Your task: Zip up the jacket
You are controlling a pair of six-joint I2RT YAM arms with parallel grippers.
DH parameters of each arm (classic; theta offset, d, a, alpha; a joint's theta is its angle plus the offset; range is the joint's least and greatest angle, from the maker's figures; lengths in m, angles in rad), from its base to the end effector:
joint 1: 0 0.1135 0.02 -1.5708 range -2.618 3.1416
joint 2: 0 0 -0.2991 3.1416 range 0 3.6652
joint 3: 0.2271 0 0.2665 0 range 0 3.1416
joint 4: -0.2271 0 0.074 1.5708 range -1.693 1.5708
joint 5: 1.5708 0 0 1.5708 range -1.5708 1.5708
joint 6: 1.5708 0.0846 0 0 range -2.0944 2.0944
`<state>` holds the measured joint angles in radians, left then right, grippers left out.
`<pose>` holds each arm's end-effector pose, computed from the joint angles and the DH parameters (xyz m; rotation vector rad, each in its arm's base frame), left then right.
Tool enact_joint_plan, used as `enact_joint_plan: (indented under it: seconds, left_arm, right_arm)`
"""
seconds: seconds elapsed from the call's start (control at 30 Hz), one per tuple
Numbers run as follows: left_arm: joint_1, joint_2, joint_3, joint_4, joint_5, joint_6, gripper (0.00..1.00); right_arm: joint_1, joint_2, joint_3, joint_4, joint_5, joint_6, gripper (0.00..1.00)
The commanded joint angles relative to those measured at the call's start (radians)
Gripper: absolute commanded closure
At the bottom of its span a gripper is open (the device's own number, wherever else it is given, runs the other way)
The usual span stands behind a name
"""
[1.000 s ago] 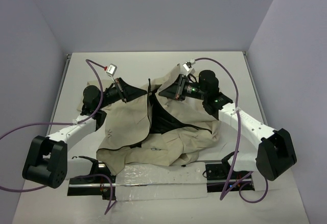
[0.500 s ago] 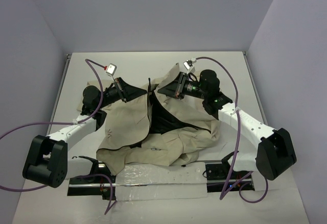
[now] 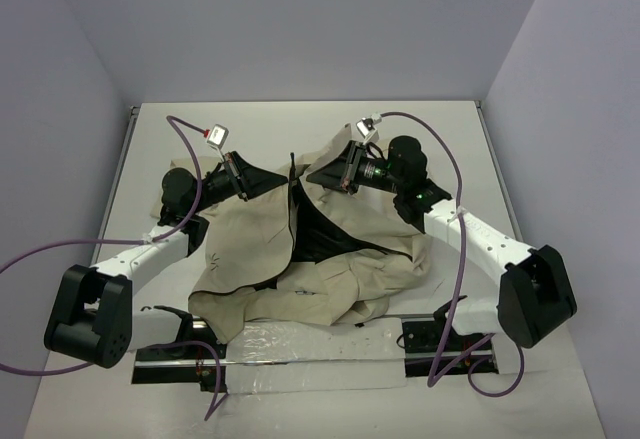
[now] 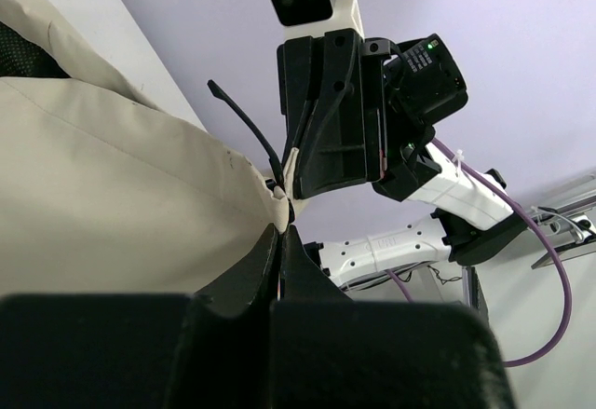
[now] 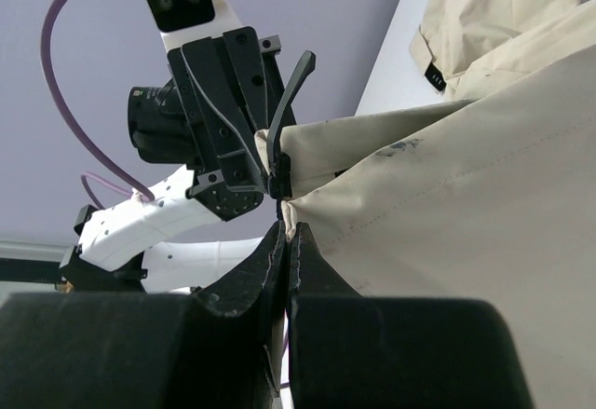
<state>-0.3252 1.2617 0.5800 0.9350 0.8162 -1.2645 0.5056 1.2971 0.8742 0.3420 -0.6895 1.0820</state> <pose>0.2610 -0.1530 0.3145 0.0667 1.6778 -1.7957 0.2709 0.2115 0.3384 -0.0620 1.9629 1.6953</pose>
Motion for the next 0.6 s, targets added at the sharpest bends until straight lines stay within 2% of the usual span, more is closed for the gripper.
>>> enact_joint_plan:
  seconds: [0.0, 0.57]
  left_arm:
    - [0.002, -0.013, 0.011, 0.078, 0.009, 0.000, 1.00]
    - [0.002, -0.018, 0.007, 0.075, 0.009, 0.002, 1.00]
  right_arm:
    - [0.006, 0.007, 0.024, 0.080, -0.021, 0.018, 1.00]
    - [0.014, 0.023, 0.036, 0.114, -0.041, 0.030, 1.00]
